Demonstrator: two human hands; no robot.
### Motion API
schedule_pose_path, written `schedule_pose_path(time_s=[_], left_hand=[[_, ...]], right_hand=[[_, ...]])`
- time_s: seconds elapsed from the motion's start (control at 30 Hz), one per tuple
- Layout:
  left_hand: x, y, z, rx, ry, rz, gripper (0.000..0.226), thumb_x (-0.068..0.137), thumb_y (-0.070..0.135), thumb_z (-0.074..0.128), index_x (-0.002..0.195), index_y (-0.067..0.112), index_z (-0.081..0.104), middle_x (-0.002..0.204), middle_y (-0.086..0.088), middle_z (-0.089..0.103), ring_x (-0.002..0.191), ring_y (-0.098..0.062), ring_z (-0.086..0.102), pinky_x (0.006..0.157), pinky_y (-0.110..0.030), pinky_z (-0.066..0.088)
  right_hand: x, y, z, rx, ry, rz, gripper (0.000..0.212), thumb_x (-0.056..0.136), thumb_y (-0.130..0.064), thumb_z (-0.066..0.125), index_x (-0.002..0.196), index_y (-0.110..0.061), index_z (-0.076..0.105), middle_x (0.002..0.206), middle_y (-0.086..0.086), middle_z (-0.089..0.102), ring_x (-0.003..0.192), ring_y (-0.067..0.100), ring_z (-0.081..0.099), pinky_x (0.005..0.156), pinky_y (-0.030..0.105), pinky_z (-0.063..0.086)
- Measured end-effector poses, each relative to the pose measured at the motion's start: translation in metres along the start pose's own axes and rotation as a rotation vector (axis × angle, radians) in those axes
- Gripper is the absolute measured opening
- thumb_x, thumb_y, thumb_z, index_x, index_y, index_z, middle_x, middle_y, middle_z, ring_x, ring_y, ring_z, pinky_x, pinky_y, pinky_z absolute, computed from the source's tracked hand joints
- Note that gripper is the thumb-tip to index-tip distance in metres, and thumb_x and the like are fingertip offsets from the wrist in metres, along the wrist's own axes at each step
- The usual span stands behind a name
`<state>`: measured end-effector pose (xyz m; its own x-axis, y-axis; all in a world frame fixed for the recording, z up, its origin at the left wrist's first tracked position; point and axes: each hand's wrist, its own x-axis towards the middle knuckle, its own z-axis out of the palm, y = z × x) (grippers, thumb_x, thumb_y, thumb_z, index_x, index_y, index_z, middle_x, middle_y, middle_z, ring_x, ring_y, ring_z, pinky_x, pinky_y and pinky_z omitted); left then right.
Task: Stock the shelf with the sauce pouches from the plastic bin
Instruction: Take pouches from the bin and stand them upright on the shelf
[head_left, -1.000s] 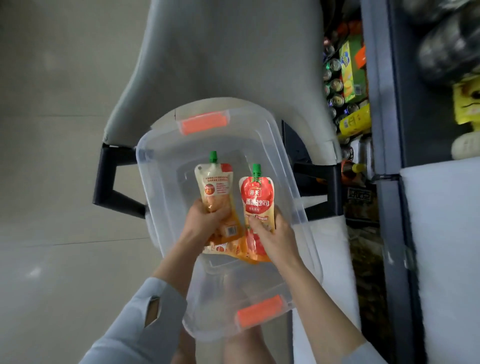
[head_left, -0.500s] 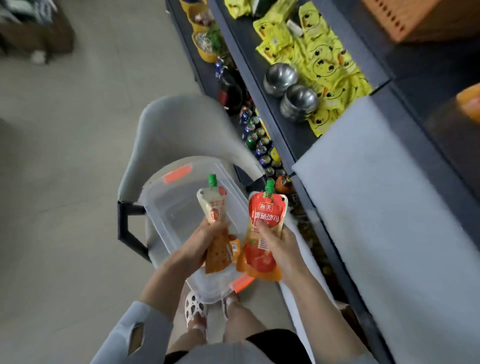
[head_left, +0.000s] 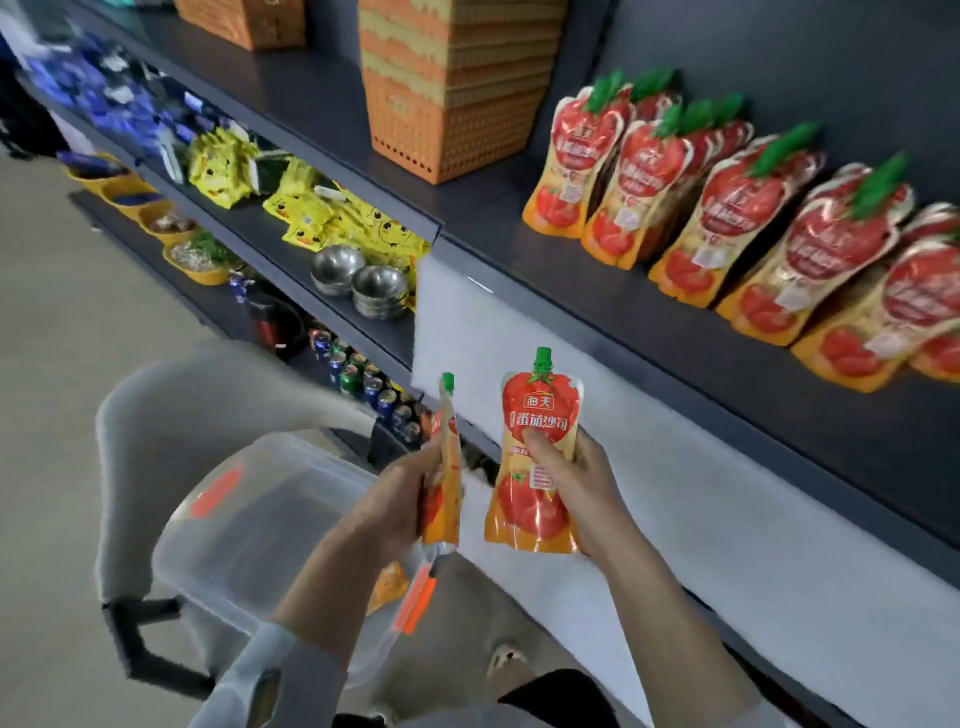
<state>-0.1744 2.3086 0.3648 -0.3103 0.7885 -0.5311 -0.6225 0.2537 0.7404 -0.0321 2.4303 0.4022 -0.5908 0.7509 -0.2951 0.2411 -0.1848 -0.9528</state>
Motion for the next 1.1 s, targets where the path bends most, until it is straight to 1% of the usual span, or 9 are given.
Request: schedule_pose_path(time_s=[0.07, 0.13, 0.23, 0.37, 0.43, 0.57, 0.73, 0.97, 1.1], left_hand=[[0.004, 0.007, 0.024, 0.025, -0.078, 0.043, 0.031, 0.101, 0.031, 0.041, 0.090, 0.009, 0.059, 0.071, -0.008, 0.063, 0.060, -0.014, 0.064, 0.054, -0.025, 0.053], [0.010, 0.017, 0.049, 0.048, -0.182, 0.088, 0.029, 0.097, 0.029, 0.051, 0.100, 0.003, 0.063, 0.079, -0.010, 0.068, 0.067, -0.017, 0.067, 0.058, -0.027, 0.054], [0.019, 0.033, 0.086, 0.101, -0.289, 0.140, 0.044, 0.084, 0.026, 0.066, 0.115, -0.004, 0.059, 0.095, -0.020, 0.066, 0.081, -0.027, 0.067, 0.071, -0.036, 0.055], [0.030, 0.050, 0.145, 0.147, -0.254, 0.230, 0.046, 0.076, 0.010, 0.074, 0.119, 0.002, 0.059, 0.105, -0.023, 0.069, 0.089, -0.031, 0.070, 0.072, -0.038, 0.057], [0.034, 0.058, 0.177, 0.201, -0.245, 0.306, 0.044, 0.079, 0.011, 0.073, 0.120, 0.008, 0.057, 0.106, -0.015, 0.071, 0.089, -0.026, 0.072, 0.071, -0.035, 0.058], [0.043, 0.067, 0.236, 0.304, -0.267, 0.422, 0.049, 0.080, 0.011, 0.074, 0.124, 0.016, 0.051, 0.108, -0.005, 0.072, 0.097, -0.020, 0.071, 0.079, -0.035, 0.058], [0.057, 0.064, 0.299, 0.360, -0.265, 0.545, 0.043, 0.079, 0.010, 0.075, 0.119, 0.015, 0.060, 0.106, 0.000, 0.073, 0.096, -0.015, 0.071, 0.081, -0.031, 0.057], [0.077, 0.049, 0.354, 0.339, -0.234, 0.584, 0.037, 0.082, 0.012, 0.073, 0.118, 0.014, 0.062, 0.106, 0.003, 0.073, 0.097, -0.012, 0.070, 0.080, -0.029, 0.058], [0.084, 0.043, 0.368, 0.319, -0.239, 0.593, 0.034, 0.082, 0.010, 0.073, 0.114, 0.017, 0.063, 0.105, 0.003, 0.074, 0.098, -0.013, 0.070, 0.080, -0.029, 0.058]], right_hand=[[-0.006, -0.011, -0.020, 0.038, 0.071, -0.028, 0.018, 0.090, -0.036, 0.069, 0.106, -0.028, 0.066, 0.096, -0.004, 0.077, 0.086, 0.014, 0.075, 0.074, 0.030, 0.058], [-0.012, -0.023, -0.042, 0.072, 0.135, -0.068, 0.019, 0.090, -0.035, 0.068, 0.107, -0.025, 0.067, 0.096, -0.003, 0.077, 0.088, 0.017, 0.075, 0.076, 0.032, 0.058], [-0.020, -0.042, -0.078, 0.092, 0.214, -0.137, 0.023, 0.092, -0.032, 0.068, 0.111, -0.019, 0.068, 0.099, 0.001, 0.077, 0.091, 0.020, 0.075, 0.081, 0.037, 0.059], [-0.026, -0.066, -0.133, 0.080, 0.313, -0.244, 0.022, 0.091, -0.027, 0.069, 0.112, -0.022, 0.066, 0.101, -0.002, 0.077, 0.091, 0.016, 0.074, 0.076, 0.032, 0.060], [-0.028, -0.078, -0.161, 0.065, 0.349, -0.290, 0.022, 0.091, -0.027, 0.069, 0.113, -0.026, 0.065, 0.101, -0.007, 0.076, 0.092, 0.012, 0.073, 0.074, 0.027, 0.059], [-0.029, -0.096, -0.222, 0.022, 0.442, -0.372, 0.021, 0.091, -0.028, 0.069, 0.112, -0.030, 0.065, 0.106, -0.009, 0.074, 0.097, 0.008, 0.072, 0.081, 0.029, 0.058], [-0.030, -0.108, -0.299, -0.037, 0.542, -0.416, 0.025, 0.092, -0.030, 0.068, 0.117, -0.028, 0.063, 0.108, -0.010, 0.073, 0.098, 0.006, 0.070, 0.078, 0.023, 0.055], [-0.008, -0.103, -0.400, -0.158, 0.728, -0.344, 0.014, 0.088, -0.031, 0.074, 0.101, -0.033, 0.070, 0.099, -0.009, 0.076, 0.092, 0.012, 0.073, 0.087, 0.046, 0.058], [0.013, -0.101, -0.427, -0.184, 0.746, -0.298, 0.016, 0.086, -0.029, 0.077, 0.100, -0.028, 0.070, 0.100, -0.009, 0.073, 0.094, 0.015, 0.071, 0.090, 0.046, 0.057]])
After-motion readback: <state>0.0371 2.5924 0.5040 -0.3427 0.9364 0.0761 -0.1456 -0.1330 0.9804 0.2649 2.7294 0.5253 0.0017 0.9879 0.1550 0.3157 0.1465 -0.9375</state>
